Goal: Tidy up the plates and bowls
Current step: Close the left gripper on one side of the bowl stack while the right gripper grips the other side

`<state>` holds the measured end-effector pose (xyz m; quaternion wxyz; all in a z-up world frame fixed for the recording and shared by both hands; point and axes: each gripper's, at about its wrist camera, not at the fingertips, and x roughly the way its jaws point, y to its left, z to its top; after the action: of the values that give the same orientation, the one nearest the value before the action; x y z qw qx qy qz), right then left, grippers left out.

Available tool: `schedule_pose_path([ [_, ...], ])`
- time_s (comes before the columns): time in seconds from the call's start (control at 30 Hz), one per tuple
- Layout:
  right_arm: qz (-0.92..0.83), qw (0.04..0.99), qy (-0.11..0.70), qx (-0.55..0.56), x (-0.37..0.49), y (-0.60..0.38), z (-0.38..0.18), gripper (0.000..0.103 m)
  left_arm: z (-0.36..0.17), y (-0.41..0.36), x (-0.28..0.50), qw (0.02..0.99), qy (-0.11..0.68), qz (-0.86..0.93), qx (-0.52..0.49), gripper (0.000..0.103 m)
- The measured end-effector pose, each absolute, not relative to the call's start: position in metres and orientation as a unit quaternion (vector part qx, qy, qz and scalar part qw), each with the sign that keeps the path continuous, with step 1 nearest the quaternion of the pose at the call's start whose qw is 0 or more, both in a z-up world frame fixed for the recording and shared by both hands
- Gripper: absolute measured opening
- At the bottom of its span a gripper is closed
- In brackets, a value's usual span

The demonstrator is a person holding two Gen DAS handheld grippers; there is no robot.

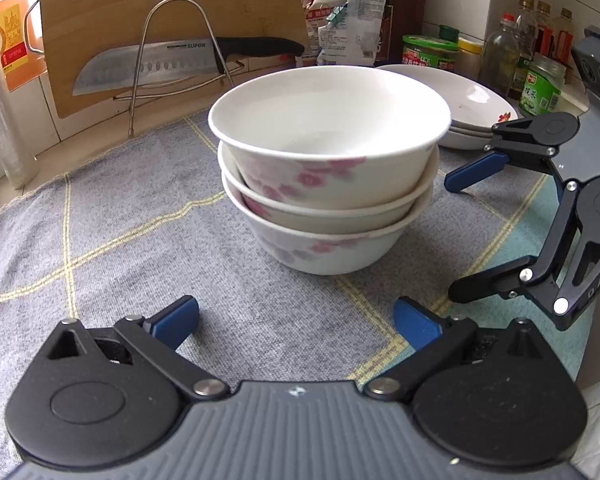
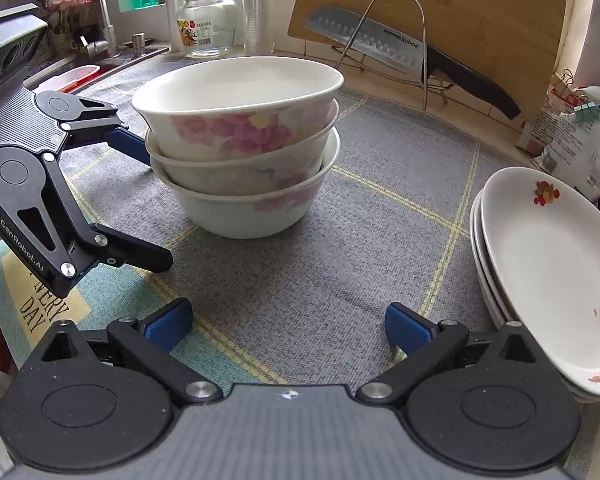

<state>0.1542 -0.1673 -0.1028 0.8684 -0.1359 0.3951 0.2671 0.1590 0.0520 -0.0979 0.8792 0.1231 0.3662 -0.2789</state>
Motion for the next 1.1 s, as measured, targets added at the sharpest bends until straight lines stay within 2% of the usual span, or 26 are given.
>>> schedule_pose_path([
  [0.27,0.28,0.867,0.388,-0.14,0.159,-0.167,-0.103,0.103,-0.101,0.052,0.157,0.891,0.342,-0.278,0.114,0.103],
  [0.53,0.291,0.854,0.4,-0.16,0.174,-0.161,-0.099,0.103,-0.096,0.051,0.165,0.877,0.349,-0.303,0.133,0.102],
  [0.77,0.325,0.852,0.371,-0.178,0.18,-0.154,-0.081,0.103,-0.084,0.053,0.168,0.859,0.327,-0.36,0.158,0.101],
  [0.87,0.336,0.848,0.364,-0.187,0.184,-0.15,-0.075,0.103,-0.082,0.053,0.174,0.85,0.326,-0.374,0.174,0.099],
  [0.93,0.339,0.846,0.365,-0.189,0.186,-0.148,-0.074,0.101,-0.082,0.051,0.179,0.845,0.326,-0.382,0.185,0.094],
  [1.1,0.353,0.836,0.369,-0.201,0.19,-0.142,-0.076,0.095,-0.08,0.049,0.189,0.83,0.324,-0.406,0.204,0.088],
])
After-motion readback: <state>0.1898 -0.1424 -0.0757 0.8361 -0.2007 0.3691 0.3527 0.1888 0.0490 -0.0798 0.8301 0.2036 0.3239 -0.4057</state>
